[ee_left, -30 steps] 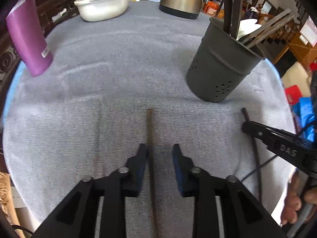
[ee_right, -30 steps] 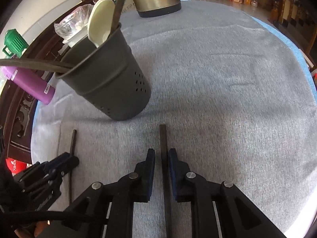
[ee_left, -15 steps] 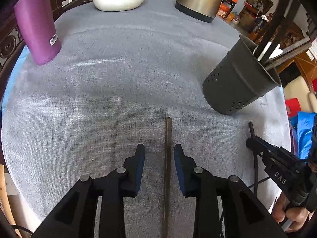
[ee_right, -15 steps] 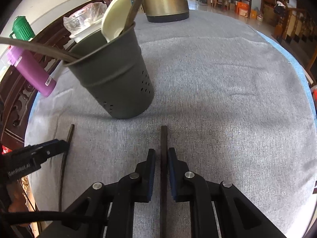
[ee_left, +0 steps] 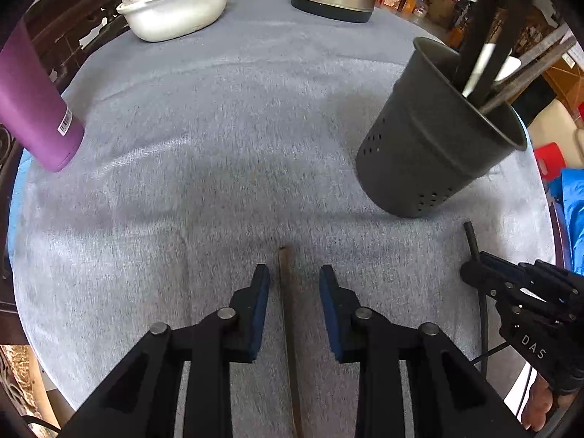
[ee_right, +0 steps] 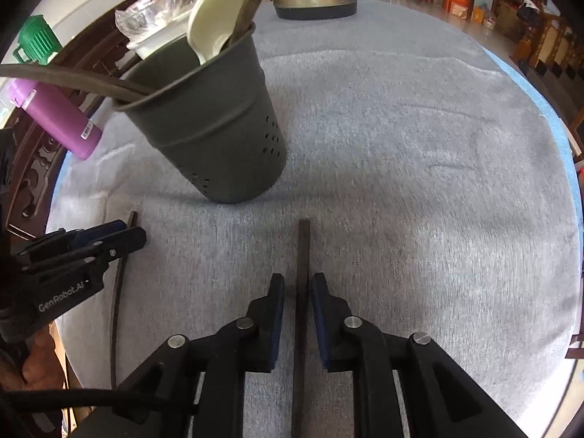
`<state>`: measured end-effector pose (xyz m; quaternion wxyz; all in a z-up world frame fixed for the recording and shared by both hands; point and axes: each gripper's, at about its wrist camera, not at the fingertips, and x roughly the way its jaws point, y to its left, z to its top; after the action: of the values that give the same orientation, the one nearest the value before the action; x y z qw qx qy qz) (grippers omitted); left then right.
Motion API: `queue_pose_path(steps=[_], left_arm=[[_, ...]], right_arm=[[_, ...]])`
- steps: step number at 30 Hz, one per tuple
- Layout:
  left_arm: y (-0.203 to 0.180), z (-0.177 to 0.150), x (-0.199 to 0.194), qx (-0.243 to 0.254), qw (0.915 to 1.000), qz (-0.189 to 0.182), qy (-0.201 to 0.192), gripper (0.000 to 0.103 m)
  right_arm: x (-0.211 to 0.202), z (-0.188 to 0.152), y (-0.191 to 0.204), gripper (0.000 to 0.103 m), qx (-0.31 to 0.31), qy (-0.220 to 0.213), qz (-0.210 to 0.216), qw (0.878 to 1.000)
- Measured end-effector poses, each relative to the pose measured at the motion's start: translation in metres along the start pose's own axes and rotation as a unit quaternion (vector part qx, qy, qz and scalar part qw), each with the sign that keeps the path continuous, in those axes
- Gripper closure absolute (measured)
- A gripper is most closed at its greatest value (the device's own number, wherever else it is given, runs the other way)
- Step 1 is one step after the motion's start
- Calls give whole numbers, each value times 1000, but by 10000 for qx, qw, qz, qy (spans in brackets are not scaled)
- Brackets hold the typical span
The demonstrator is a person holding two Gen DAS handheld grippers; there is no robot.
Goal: Organize utensils
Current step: 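Lift both chopsticks upright toward the grey holder cup, then lower both chopsticks into the holder cup and open both tools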
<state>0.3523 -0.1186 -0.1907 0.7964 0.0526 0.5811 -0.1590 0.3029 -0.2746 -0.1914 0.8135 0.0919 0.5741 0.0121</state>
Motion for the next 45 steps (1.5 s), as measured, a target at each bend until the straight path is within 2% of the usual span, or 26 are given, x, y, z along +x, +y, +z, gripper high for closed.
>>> queue_pose_path(steps=[4, 6, 8, 11, 15, 18, 21, 25, 26, 28, 33, 38, 45], left_arm=[[17, 12, 2, -75, 9998, -111, 124, 95], [27, 20, 5, -154, 9994, -239, 195, 97], [37, 24, 6, -262, 9986, -388, 255, 97], [53, 25, 3, -455, 9973, -513, 245, 97], [70, 22, -15, -581, 9965, -599, -31, 98], [72, 13, -45, -485, 9964, -565, -412, 98], [60, 4, -82, -318, 9946, -601, -784, 98], [51, -6, -118, -125, 9907, -633, -1196, 98], [30, -5, -122, -105, 9900, -633, -1259, 98], [26, -7, -136, -55, 9875, -658, -1431, 98], [9, -15, -150, 35, 9809, -703, -1812, 98], [0, -18, -173, 88, 9752, -707, -2095, 98], [-14, -15, -200, 169, 9698, -671, -2338, 98]], right_arm=[[5, 10, 7, 79, -191, 105, -183, 9996], [6, 13, 11, 82, -316, 50, -246, 9992], [7, 15, 16, 94, -411, -26, -366, 9985], [6, 13, 9, 95, -249, -147, -182, 9994], [-3, 5, -1, 96, -119, -374, 3, 9992], [-21, 1, -5, 96, -74, -692, 281, 9972], [-38, -1, -4, 96, -147, -1022, 385, 9939], [-67, -9, 0, 96, -203, -1489, 581, 9869], [-73, -8, 0, 96, -207, -1600, 642, 9848], [-80, -10, 0, 96, -188, -1819, 758, 9802], [-117, -21, -3, 96, -167, -2338, 1018, 9668], [-147, -25, -5, 96, -39, -2924, 1261, 9479], [-174, -25, -7, 96, 142, -3479, 1258, 9290]])
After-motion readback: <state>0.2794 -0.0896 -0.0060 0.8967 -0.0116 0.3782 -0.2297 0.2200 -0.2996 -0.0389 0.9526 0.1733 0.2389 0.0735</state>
